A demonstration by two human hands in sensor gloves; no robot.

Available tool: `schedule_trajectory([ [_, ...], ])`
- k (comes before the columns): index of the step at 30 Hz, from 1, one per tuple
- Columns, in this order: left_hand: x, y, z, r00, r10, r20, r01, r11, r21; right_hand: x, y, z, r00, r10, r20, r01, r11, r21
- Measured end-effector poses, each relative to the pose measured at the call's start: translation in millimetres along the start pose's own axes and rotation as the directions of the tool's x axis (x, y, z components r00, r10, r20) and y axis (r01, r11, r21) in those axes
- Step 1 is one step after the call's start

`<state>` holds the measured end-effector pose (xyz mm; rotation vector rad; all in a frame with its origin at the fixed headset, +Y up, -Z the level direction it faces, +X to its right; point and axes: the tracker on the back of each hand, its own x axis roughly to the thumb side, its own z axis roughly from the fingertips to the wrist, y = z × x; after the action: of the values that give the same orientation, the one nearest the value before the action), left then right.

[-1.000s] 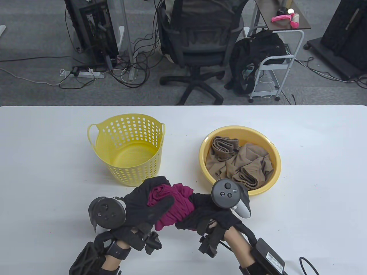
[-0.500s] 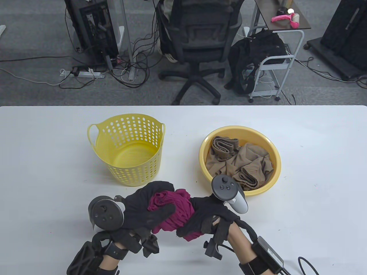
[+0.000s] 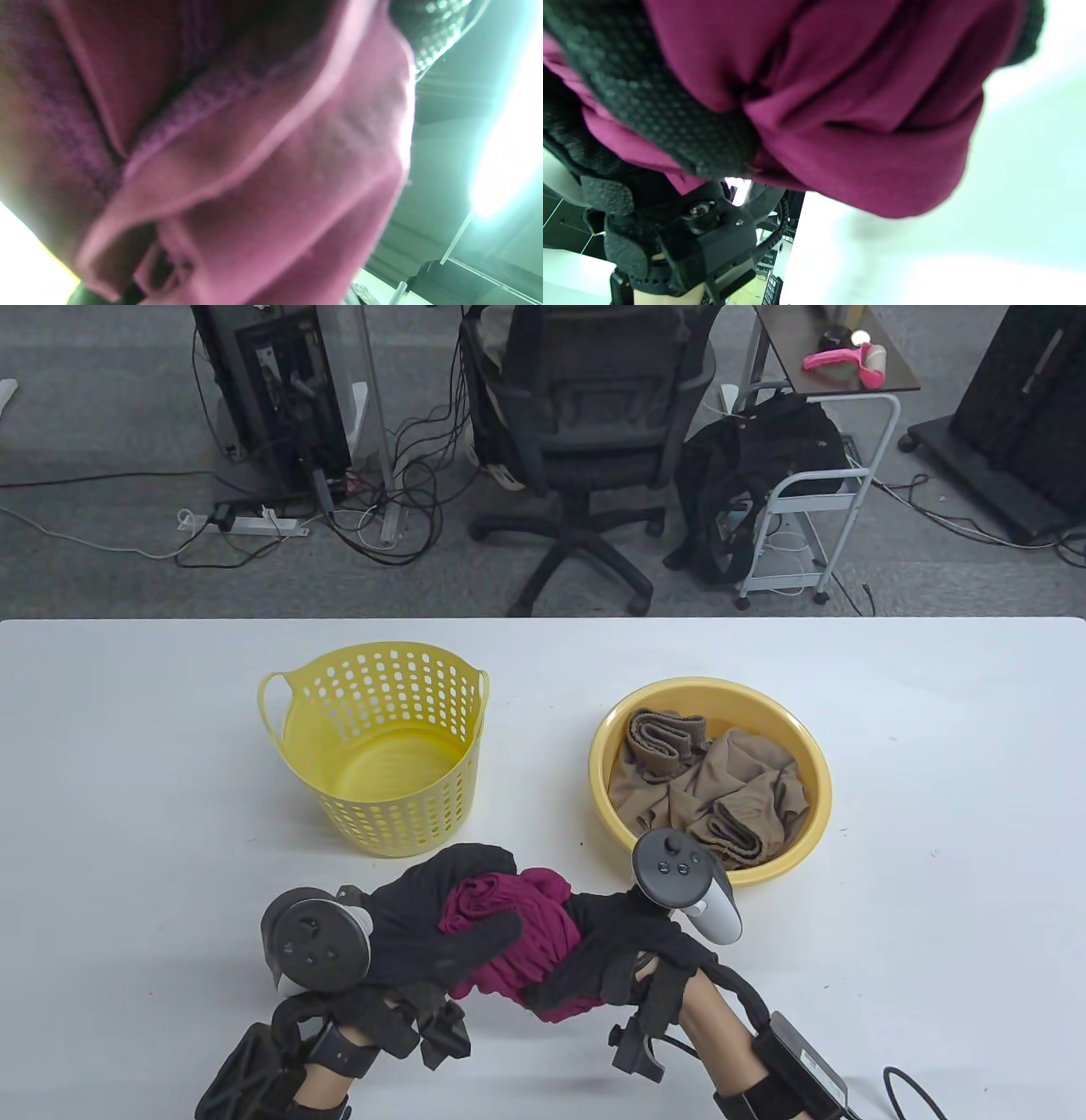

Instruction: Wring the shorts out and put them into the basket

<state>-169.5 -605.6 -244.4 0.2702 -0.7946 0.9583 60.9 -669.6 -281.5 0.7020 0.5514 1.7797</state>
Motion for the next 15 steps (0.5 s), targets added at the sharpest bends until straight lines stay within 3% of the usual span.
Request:
schedule_trajectory([
  [8,5,4,-2,0.997,-0.072,-0.008,0.072,0.997,-0.012,5,-3,7,0.998,0.064,-0.005,-0.065,0.996,-0.064],
  [15,7,9,-4,0.986,-0.166,-0.007,0.166,0.986,-0.023,14,-5,15,0.968,0.25,0.0,-0.245,0.952,-0.185],
])
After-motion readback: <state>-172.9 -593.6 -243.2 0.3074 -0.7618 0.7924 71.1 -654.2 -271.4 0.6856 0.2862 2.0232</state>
